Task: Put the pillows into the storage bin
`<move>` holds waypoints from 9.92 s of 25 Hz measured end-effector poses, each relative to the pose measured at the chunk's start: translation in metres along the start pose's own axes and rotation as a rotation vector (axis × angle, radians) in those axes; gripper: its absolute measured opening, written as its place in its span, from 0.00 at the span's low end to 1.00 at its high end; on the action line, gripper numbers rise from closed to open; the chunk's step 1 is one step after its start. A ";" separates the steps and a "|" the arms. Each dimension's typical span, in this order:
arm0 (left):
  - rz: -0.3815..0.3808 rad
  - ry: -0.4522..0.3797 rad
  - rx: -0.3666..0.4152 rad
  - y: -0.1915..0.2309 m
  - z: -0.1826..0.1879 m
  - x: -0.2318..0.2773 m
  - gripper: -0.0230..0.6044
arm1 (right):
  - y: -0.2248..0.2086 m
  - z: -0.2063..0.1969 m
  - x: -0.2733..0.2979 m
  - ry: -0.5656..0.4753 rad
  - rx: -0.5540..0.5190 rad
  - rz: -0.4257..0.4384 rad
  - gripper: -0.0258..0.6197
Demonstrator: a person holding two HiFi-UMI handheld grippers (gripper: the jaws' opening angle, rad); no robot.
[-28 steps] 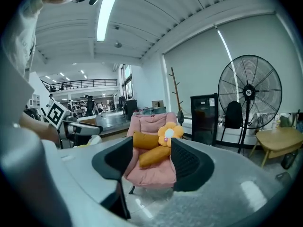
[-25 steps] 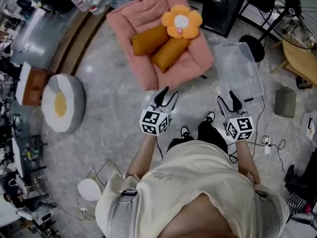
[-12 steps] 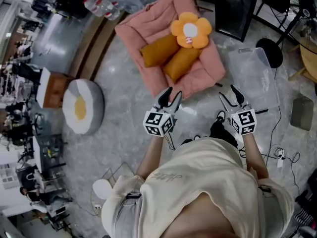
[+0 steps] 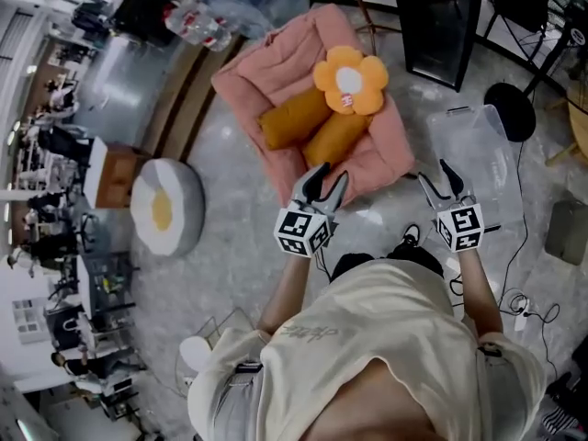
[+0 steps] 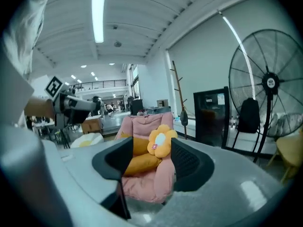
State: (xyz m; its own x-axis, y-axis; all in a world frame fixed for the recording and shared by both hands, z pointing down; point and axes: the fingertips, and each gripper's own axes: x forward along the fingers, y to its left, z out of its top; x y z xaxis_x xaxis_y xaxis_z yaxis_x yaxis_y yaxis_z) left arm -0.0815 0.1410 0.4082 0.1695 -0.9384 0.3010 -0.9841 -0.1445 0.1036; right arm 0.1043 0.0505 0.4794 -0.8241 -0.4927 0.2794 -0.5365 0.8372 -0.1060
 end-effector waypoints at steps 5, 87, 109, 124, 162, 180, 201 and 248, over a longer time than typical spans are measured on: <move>0.022 0.068 -0.049 0.005 -0.023 0.012 0.35 | -0.026 -0.012 0.008 0.019 0.110 -0.014 0.42; -0.087 0.104 -0.316 0.232 0.014 0.259 0.29 | -0.111 -0.034 0.417 0.618 0.127 0.164 0.35; -0.493 0.184 -0.119 0.104 -0.003 0.298 0.29 | -0.251 -0.038 0.115 0.286 0.435 -0.531 0.36; -0.527 0.198 -0.007 -0.026 0.034 0.336 0.29 | -0.319 -0.198 -0.052 0.471 0.669 -0.744 0.38; -0.277 0.169 -0.069 -0.033 0.032 0.341 0.29 | -0.377 -0.222 -0.009 0.557 0.567 -0.606 0.46; -0.069 0.035 -0.111 0.049 0.041 0.261 0.29 | -0.294 -0.078 0.128 0.356 0.216 -0.300 0.46; 0.153 0.041 -0.145 0.262 -0.028 0.132 0.30 | -0.053 0.029 0.269 0.249 -0.065 0.072 0.46; 0.129 0.531 -0.181 0.492 -0.268 0.158 0.73 | 0.017 -0.036 0.303 0.488 0.040 -0.059 0.44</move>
State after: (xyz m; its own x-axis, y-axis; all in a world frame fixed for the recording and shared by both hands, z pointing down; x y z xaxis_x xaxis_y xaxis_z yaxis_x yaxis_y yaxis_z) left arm -0.5245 0.0060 0.7610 0.0985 -0.6519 0.7519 -0.9816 0.0604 0.1809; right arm -0.1478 -0.0760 0.5963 -0.6156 -0.3624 0.6998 -0.5944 0.7966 -0.1104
